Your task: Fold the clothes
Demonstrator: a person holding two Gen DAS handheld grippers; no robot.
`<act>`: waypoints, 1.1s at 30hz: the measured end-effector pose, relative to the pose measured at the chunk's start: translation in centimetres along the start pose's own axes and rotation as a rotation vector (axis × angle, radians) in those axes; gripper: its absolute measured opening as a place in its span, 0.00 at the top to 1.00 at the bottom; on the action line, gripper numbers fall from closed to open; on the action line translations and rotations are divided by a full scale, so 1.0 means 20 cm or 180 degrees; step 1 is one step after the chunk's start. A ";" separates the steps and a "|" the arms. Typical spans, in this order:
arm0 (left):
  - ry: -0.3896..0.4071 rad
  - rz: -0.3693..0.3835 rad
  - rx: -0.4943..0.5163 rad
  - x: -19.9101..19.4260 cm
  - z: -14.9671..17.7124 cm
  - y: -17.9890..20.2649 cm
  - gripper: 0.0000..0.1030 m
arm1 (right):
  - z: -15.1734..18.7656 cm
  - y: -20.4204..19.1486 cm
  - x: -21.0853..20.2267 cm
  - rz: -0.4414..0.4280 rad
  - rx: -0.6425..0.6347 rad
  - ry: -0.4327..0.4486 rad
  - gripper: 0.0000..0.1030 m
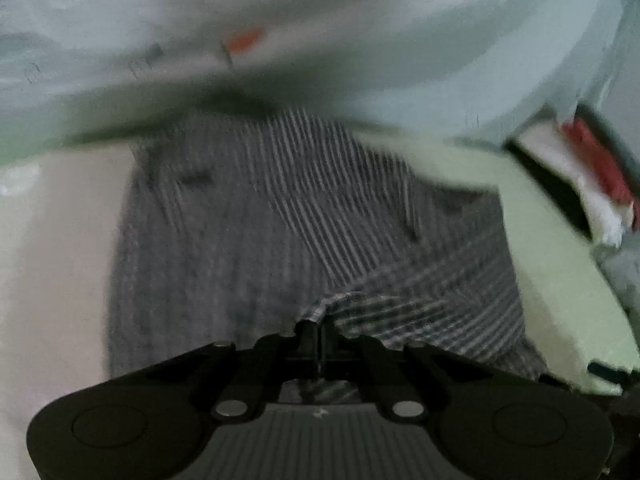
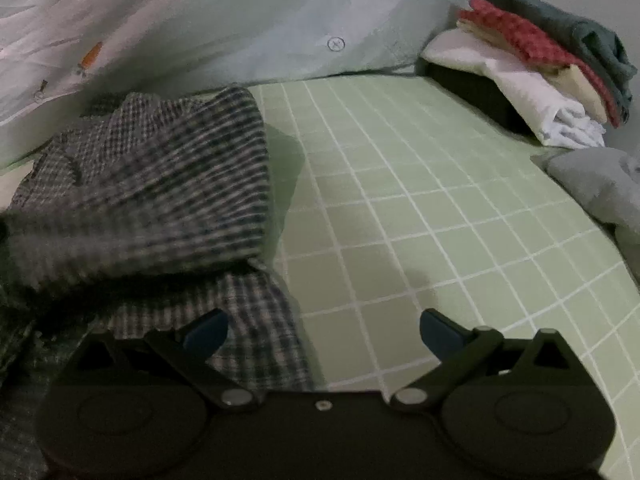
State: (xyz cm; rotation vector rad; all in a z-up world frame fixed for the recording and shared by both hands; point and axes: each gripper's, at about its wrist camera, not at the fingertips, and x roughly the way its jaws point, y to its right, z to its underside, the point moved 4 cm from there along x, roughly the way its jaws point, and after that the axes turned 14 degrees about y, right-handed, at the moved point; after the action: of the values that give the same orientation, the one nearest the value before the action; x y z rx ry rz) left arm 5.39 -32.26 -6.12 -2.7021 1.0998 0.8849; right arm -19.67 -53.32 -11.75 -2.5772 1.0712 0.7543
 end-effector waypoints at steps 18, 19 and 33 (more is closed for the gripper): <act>0.0911 -0.1562 -0.0887 -0.28 -0.37 -1.27 0.55 | 0.05 -0.35 -0.25 0.0163 -0.0379 0.0299 0.00; 0.0873 -0.1530 -0.0928 -0.30 -0.33 -1.26 0.39 | 0.05 -0.34 -0.26 0.0199 -0.0379 0.0304 0.00; -0.0329 -0.0535 -0.0435 -0.32 0.48 -0.37 0.24 | 0.13 -0.12 -0.32 0.0216 -0.0427 0.0011 0.08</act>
State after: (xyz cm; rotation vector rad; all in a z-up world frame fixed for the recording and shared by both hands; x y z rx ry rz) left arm 1.93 -20.14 -11.55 -2.7689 0.8065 1.0929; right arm -22.72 -46.78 -10.29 -2.6652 1.1515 0.8662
